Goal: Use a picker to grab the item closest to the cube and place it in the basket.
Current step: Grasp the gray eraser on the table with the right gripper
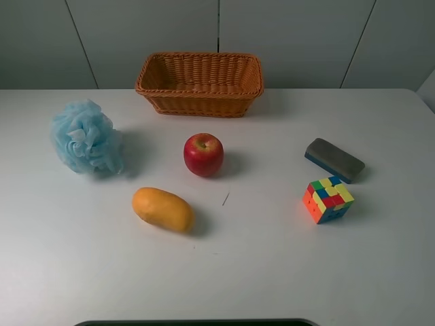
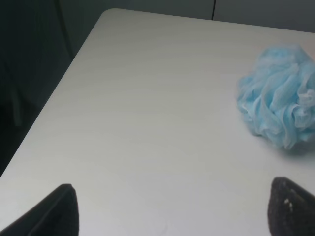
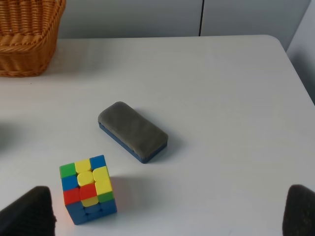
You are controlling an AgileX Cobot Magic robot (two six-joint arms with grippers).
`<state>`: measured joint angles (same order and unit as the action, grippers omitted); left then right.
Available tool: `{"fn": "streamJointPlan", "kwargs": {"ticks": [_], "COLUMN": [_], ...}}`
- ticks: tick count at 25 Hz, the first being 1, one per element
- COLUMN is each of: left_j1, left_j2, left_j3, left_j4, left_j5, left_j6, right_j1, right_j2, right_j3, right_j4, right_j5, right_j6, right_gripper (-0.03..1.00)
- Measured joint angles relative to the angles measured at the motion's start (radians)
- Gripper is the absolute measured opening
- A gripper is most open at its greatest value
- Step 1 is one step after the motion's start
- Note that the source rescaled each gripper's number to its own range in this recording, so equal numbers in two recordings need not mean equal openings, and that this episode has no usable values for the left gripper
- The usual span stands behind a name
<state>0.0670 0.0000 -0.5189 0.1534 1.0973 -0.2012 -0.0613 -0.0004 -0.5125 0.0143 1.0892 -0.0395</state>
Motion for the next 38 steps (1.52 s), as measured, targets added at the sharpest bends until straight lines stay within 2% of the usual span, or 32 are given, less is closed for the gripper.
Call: {"fn": "streamJointPlan", "kwargs": {"ticks": [12,19,22,25,30,33,38], "left_j1": [0.0,0.0,0.0,0.0,0.0,0.0,0.0], "left_j2": [0.0,0.0,0.0,0.0,0.0,0.0,0.0], "left_j3": [0.0,0.0,0.0,0.0,0.0,0.0,0.0], "left_j4": [0.0,0.0,0.0,0.0,0.0,0.0,0.0], "left_j5": [0.0,0.0,0.0,0.0,0.002,0.002,0.002], "left_j6": [0.0,0.0,0.0,0.0,0.0,0.0,0.0], "right_j1": [0.0,0.0,0.0,0.0,0.015,0.074,0.197], "right_j2": [0.0,0.0,0.051,0.224,0.63,0.882,1.262], "right_j3": [0.0,-0.005,-0.06,-0.161,-0.412,-0.566,-0.784], "right_j4": [0.0,0.0,0.0,0.007,0.105,0.135,0.069], "right_j5": [0.0,-0.002,-0.011,-0.017,-0.009,-0.005,-0.011], "right_j6": [-0.002,-0.054,-0.106,-0.218,-0.452,-0.54,-0.614], "right_gripper": [1.0,1.0,1.0,1.0,1.0,1.0,1.0]}}
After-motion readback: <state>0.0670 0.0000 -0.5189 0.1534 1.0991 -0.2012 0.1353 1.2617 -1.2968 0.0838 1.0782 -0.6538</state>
